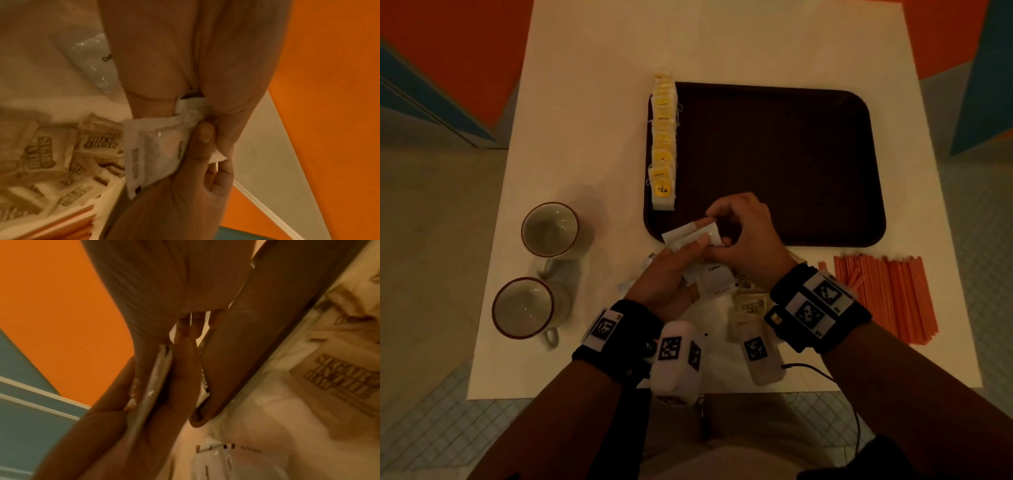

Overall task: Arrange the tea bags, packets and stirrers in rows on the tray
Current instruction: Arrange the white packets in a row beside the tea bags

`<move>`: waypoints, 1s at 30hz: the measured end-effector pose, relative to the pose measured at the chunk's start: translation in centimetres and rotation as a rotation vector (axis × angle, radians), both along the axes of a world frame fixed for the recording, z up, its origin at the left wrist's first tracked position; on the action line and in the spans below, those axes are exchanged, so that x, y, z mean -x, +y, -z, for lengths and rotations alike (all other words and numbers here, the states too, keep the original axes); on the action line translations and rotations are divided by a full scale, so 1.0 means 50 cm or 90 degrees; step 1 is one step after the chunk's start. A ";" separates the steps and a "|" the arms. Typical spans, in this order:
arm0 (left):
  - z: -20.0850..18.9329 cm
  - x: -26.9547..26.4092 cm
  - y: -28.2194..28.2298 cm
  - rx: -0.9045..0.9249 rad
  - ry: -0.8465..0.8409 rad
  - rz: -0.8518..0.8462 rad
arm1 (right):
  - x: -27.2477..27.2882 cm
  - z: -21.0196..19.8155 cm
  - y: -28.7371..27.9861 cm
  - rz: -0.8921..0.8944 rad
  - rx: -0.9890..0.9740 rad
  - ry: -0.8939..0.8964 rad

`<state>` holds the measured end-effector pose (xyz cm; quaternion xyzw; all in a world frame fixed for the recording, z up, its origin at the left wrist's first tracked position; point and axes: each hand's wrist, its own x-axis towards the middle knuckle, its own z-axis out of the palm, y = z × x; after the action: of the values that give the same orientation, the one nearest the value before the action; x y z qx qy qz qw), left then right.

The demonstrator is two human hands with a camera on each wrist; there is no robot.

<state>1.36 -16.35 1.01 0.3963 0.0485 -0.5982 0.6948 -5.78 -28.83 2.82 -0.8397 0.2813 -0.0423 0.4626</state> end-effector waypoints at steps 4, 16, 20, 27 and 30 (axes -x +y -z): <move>0.013 0.004 -0.008 -0.027 0.026 -0.028 | 0.002 0.007 0.010 0.005 0.032 -0.037; 0.030 -0.023 0.002 -0.096 -0.029 -0.177 | 0.025 0.005 0.036 0.093 -0.473 0.088; 0.024 -0.018 -0.001 -0.074 0.003 -0.192 | 0.022 0.010 0.030 0.118 -0.463 0.021; 0.007 -0.009 -0.004 -0.080 -0.030 -0.112 | 0.002 0.012 0.028 0.057 -0.246 0.000; 0.009 -0.010 -0.003 -0.092 -0.035 -0.122 | -0.003 -0.001 0.032 -0.026 -0.013 -0.031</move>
<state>1.84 -16.48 0.58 0.4550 0.1097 -0.5129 0.7196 -5.61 -27.24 2.87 -0.8392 0.2530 -0.0499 0.4788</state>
